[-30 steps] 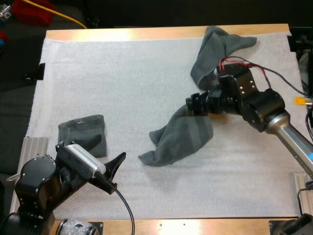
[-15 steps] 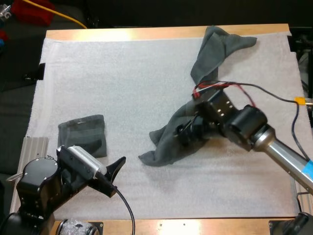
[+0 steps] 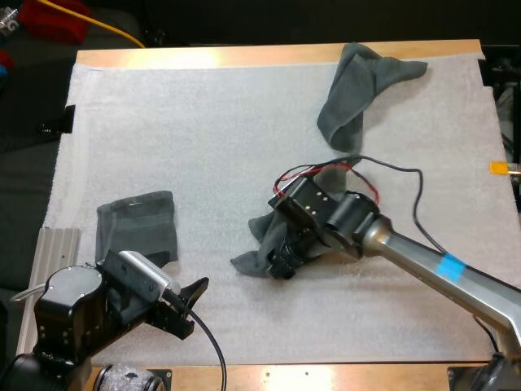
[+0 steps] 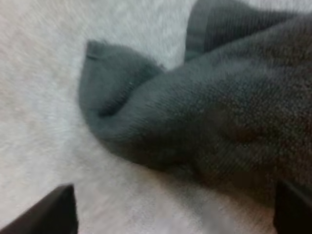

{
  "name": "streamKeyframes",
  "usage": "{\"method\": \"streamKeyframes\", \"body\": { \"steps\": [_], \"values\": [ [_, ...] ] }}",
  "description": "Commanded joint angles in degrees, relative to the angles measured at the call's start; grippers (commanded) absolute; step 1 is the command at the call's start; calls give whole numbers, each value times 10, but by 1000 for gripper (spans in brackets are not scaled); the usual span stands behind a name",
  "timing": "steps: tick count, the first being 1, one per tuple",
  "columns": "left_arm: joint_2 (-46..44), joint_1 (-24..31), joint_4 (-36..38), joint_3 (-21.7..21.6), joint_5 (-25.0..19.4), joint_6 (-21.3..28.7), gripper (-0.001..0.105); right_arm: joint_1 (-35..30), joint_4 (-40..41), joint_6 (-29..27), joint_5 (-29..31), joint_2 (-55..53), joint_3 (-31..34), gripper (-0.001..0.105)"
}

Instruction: Pick towel from pile, fold and stack

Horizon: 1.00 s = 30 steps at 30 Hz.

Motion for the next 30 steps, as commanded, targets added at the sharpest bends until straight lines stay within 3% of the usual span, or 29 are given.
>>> {"method": "streamKeyframes", "body": {
  "steps": [1, 10, 16, 25, 28, 30],
  "values": [
    [0, -3, 2, -4, 3, -6, 69, 0, 4, -5, 9, 8, -2, 78],
    [0, -3, 2, -4, 3, -6, 69, 0, -31, 11, 21, 78, -2, 76],
    [0, -3, 2, -4, 3, -6, 69, 0, -40, 30, 64, 99, -2, 48],
    [0, -3, 2, -4, 3, -6, 69, 0, -41, 37, 70, 99, -2, 14],
    [0, -3, 2, -4, 3, -6, 69, 0, -43, 37, 70, 99, -2, 5],
    [0, -3, 2, -4, 3, -6, 69, 0, -46, 37, 70, 99, -2, 4]
  ]
}}
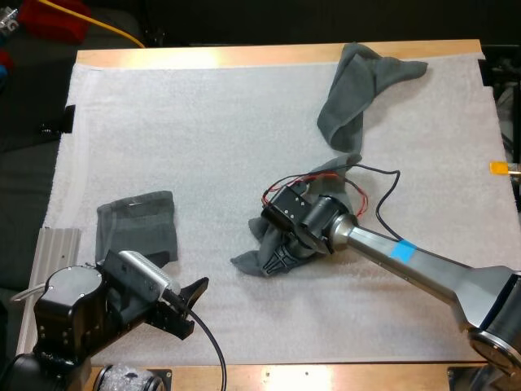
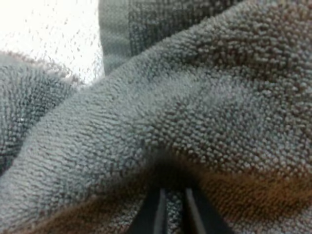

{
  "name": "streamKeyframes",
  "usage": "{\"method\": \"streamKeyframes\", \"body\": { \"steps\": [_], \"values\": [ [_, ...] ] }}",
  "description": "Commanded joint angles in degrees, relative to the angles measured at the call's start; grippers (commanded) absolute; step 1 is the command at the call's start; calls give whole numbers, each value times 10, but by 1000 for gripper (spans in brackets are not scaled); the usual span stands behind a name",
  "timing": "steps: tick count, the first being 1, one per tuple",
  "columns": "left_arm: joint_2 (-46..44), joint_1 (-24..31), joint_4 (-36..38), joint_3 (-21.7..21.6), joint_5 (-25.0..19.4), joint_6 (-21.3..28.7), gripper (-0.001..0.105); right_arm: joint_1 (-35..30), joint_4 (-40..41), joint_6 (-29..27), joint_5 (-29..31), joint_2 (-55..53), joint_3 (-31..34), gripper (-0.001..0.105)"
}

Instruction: Pick towel from pile, fold and stack

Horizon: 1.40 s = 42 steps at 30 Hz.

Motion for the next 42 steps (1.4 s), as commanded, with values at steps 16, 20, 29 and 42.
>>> {"method": "streamKeyframes", "body": {
  "steps": [16, 20, 29, 42],
  "values": [
    [0, -3, -1, -4, 3, -6, 69, 25, -8, 4, -47, 7, -2, 61],
    [0, -3, -1, -4, 3, -6, 69, 25, -11, 23, -21, 19, -2, 57],
    [0, -3, -1, -4, 3, -6, 69, 25, -9, 28, 36, 16, -3, 0],
    [0, -3, -1, -4, 3, -6, 69, 25, 3, 6, 60, -73, -29, 0]
  ]
}}
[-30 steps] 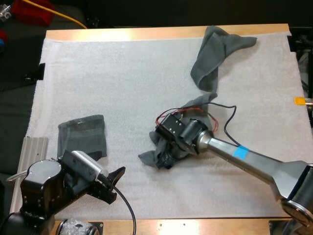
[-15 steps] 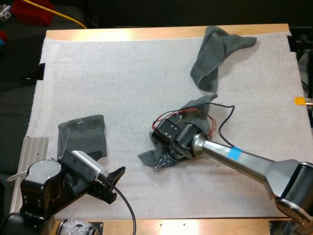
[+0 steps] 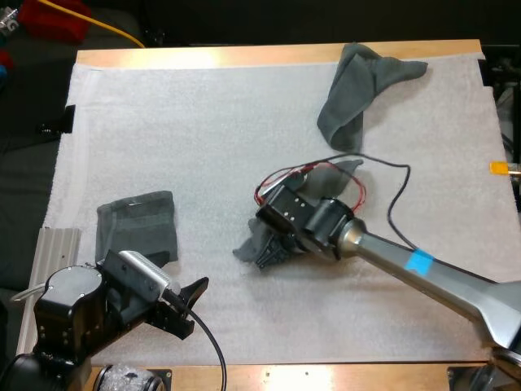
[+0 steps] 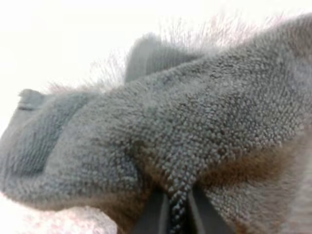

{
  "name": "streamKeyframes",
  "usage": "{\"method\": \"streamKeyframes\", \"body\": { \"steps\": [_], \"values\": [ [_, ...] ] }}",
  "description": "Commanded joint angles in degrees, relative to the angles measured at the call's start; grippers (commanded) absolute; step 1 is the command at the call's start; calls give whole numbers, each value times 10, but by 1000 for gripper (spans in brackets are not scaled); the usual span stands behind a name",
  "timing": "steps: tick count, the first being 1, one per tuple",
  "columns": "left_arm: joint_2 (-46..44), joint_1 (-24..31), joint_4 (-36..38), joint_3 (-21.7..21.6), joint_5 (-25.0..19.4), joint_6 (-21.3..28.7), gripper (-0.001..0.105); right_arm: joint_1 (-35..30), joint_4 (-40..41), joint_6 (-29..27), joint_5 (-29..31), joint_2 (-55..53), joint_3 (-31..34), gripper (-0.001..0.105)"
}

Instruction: Pick towel from pile, fold and stack

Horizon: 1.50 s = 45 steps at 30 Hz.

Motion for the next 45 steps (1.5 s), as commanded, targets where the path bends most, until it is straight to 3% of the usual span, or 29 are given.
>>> {"method": "streamKeyframes", "body": {
  "steps": [1, 8, 16, 22, 25, 31, 36, 41, 45],
  "values": [
    [0, -3, -1, -4, 3, -6, 69, 0, 9, -10, 1, -18, -12, 0],
    [0, -3, -1, -4, 3, -6, 69, 0, 31, -36, 17, -67, -67, 0],
    [0, -3, -1, -4, 3, -6, 69, 0, 31, -52, 28, -86, -179, 0],
    [0, -3, -1, -4, 3, -6, 69, 0, 31, -53, 2, -86, -219, 0],
    [0, -3, -1, -4, 3, -6, 69, 0, 32, -52, -64, -86, -220, 0],
    [0, -3, -1, -4, 3, -6, 69, 0, 73, -50, -140, -70, -219, 0],
    [0, -3, -1, -4, 3, -6, 69, 1, 93, -78, -252, -61, -214, 0],
    [0, -3, -1, -4, 3, -6, 69, -10, 103, -101, -198, -61, -172, 0],
    [0, -3, -1, -4, 3, -6, 69, -48, 105, -100, -141, -61, -102, 0]
  ]
}}
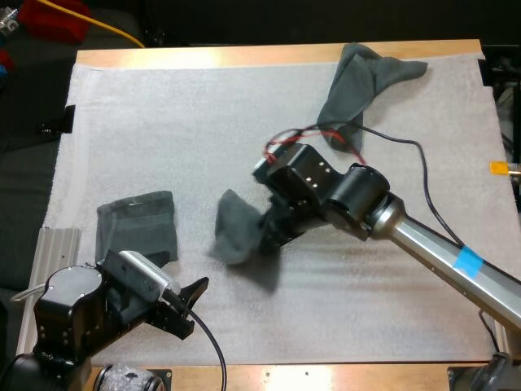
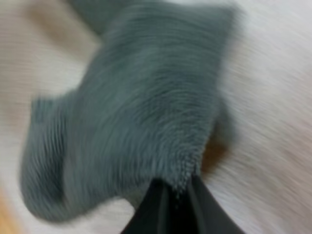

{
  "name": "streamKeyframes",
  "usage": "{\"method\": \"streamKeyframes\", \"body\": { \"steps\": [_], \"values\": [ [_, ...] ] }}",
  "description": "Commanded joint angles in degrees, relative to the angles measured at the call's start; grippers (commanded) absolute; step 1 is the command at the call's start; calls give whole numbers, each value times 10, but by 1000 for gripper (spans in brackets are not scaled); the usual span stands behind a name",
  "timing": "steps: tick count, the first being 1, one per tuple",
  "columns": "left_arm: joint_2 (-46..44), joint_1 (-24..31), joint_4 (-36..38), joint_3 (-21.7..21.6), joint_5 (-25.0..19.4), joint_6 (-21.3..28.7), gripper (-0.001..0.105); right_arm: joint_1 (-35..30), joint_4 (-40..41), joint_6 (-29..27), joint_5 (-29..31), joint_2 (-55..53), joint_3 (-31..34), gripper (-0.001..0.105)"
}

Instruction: Pick towel from pile, fold and stack

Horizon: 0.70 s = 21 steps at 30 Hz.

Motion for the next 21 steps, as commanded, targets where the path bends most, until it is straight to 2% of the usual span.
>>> {"method": "streamKeyframes", "body": {
  "steps": [1, 4, 9, 15, 21],
  "values": [
    [0, -3, -1, -4, 3, -6, 69, -15, 5, -6, 27, -4, 14, 0],
    [0, -3, -1, -4, 3, -6, 69, -52, 7, 4, 59, -4, 39, 0],
    [0, -3, -1, -4, 3, -6, 69, -111, 4, 9, 117, -3, 41, 0],
    [0, -3, -3, -4, 3, -6, 69, -172, 4, 12, 123, 16, 41, 0],
    [0, -3, -3, -4, 3, -6, 69, -191, -2, 9, 137, 27, 41, 0]
  ]
}}
